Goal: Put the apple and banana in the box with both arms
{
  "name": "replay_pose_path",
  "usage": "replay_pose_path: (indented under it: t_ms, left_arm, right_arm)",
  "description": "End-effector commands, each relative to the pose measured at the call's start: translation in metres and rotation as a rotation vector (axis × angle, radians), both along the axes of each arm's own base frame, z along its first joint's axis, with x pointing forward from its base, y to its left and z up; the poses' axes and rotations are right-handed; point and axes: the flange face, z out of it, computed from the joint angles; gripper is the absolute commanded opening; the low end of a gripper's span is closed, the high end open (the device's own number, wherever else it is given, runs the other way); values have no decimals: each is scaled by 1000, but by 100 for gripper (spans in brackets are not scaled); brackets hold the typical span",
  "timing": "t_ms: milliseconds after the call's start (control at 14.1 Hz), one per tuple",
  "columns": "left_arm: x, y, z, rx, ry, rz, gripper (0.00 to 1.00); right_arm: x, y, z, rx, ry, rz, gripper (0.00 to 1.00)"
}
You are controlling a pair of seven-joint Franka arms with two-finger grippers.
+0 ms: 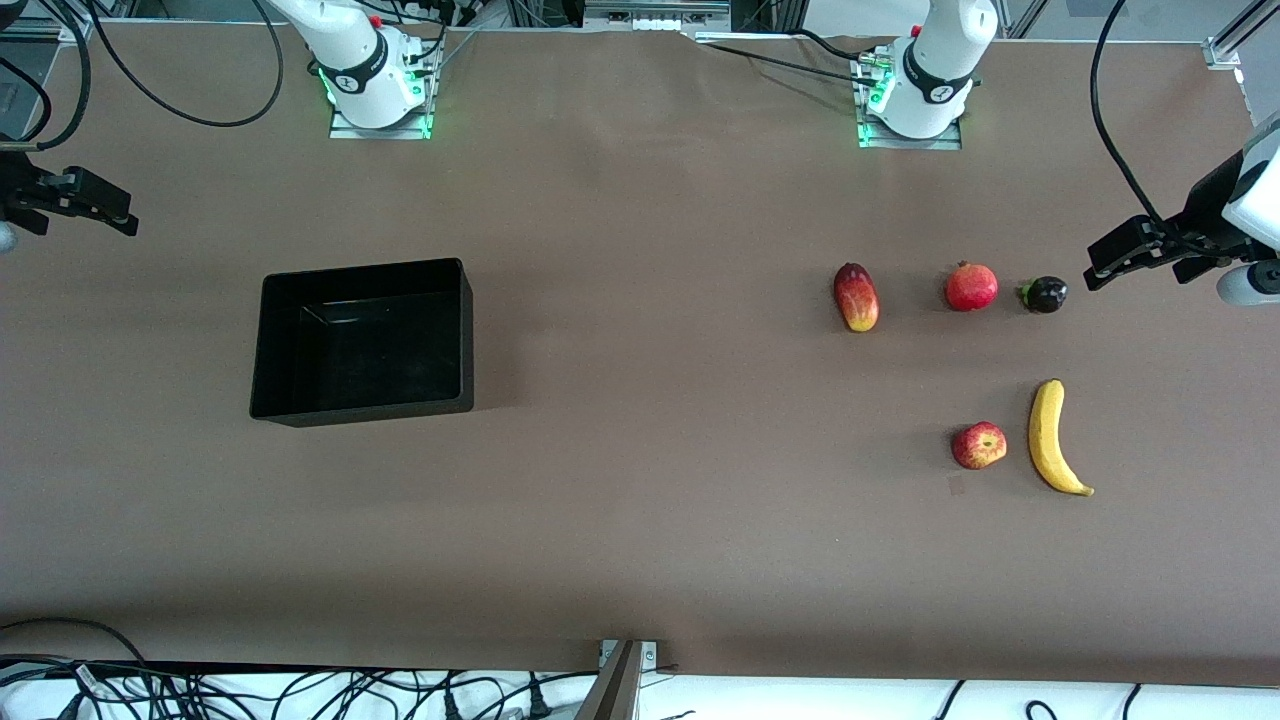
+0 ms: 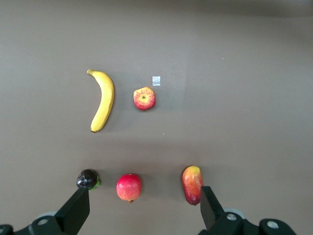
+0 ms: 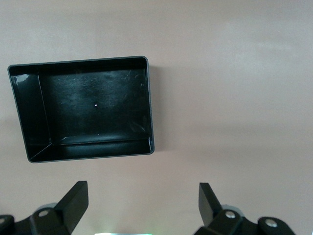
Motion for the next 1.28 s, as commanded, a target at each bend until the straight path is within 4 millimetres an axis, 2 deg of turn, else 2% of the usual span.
replay_pose_path:
  t_ms: [0, 708, 921, 1062, 1204]
  left_arm:
    - [-6, 0, -1, 19, 7, 5, 100]
    - [-5, 0, -4, 19, 10, 5, 100]
    - [-5, 0, -11, 20, 21, 5, 100]
    - [-5, 0, -11, 20, 21, 5, 100]
    - [-4, 1, -14, 20, 24, 8, 100]
  right_arm:
    - [0, 0, 3, -3, 5, -7, 100]
    - [0, -1, -1, -4, 14, -9, 100]
    - [3, -1, -27, -5, 102, -11, 100]
    - [5, 2, -64, 3, 246, -19, 100]
    - [11, 2, -80, 10, 225, -20, 100]
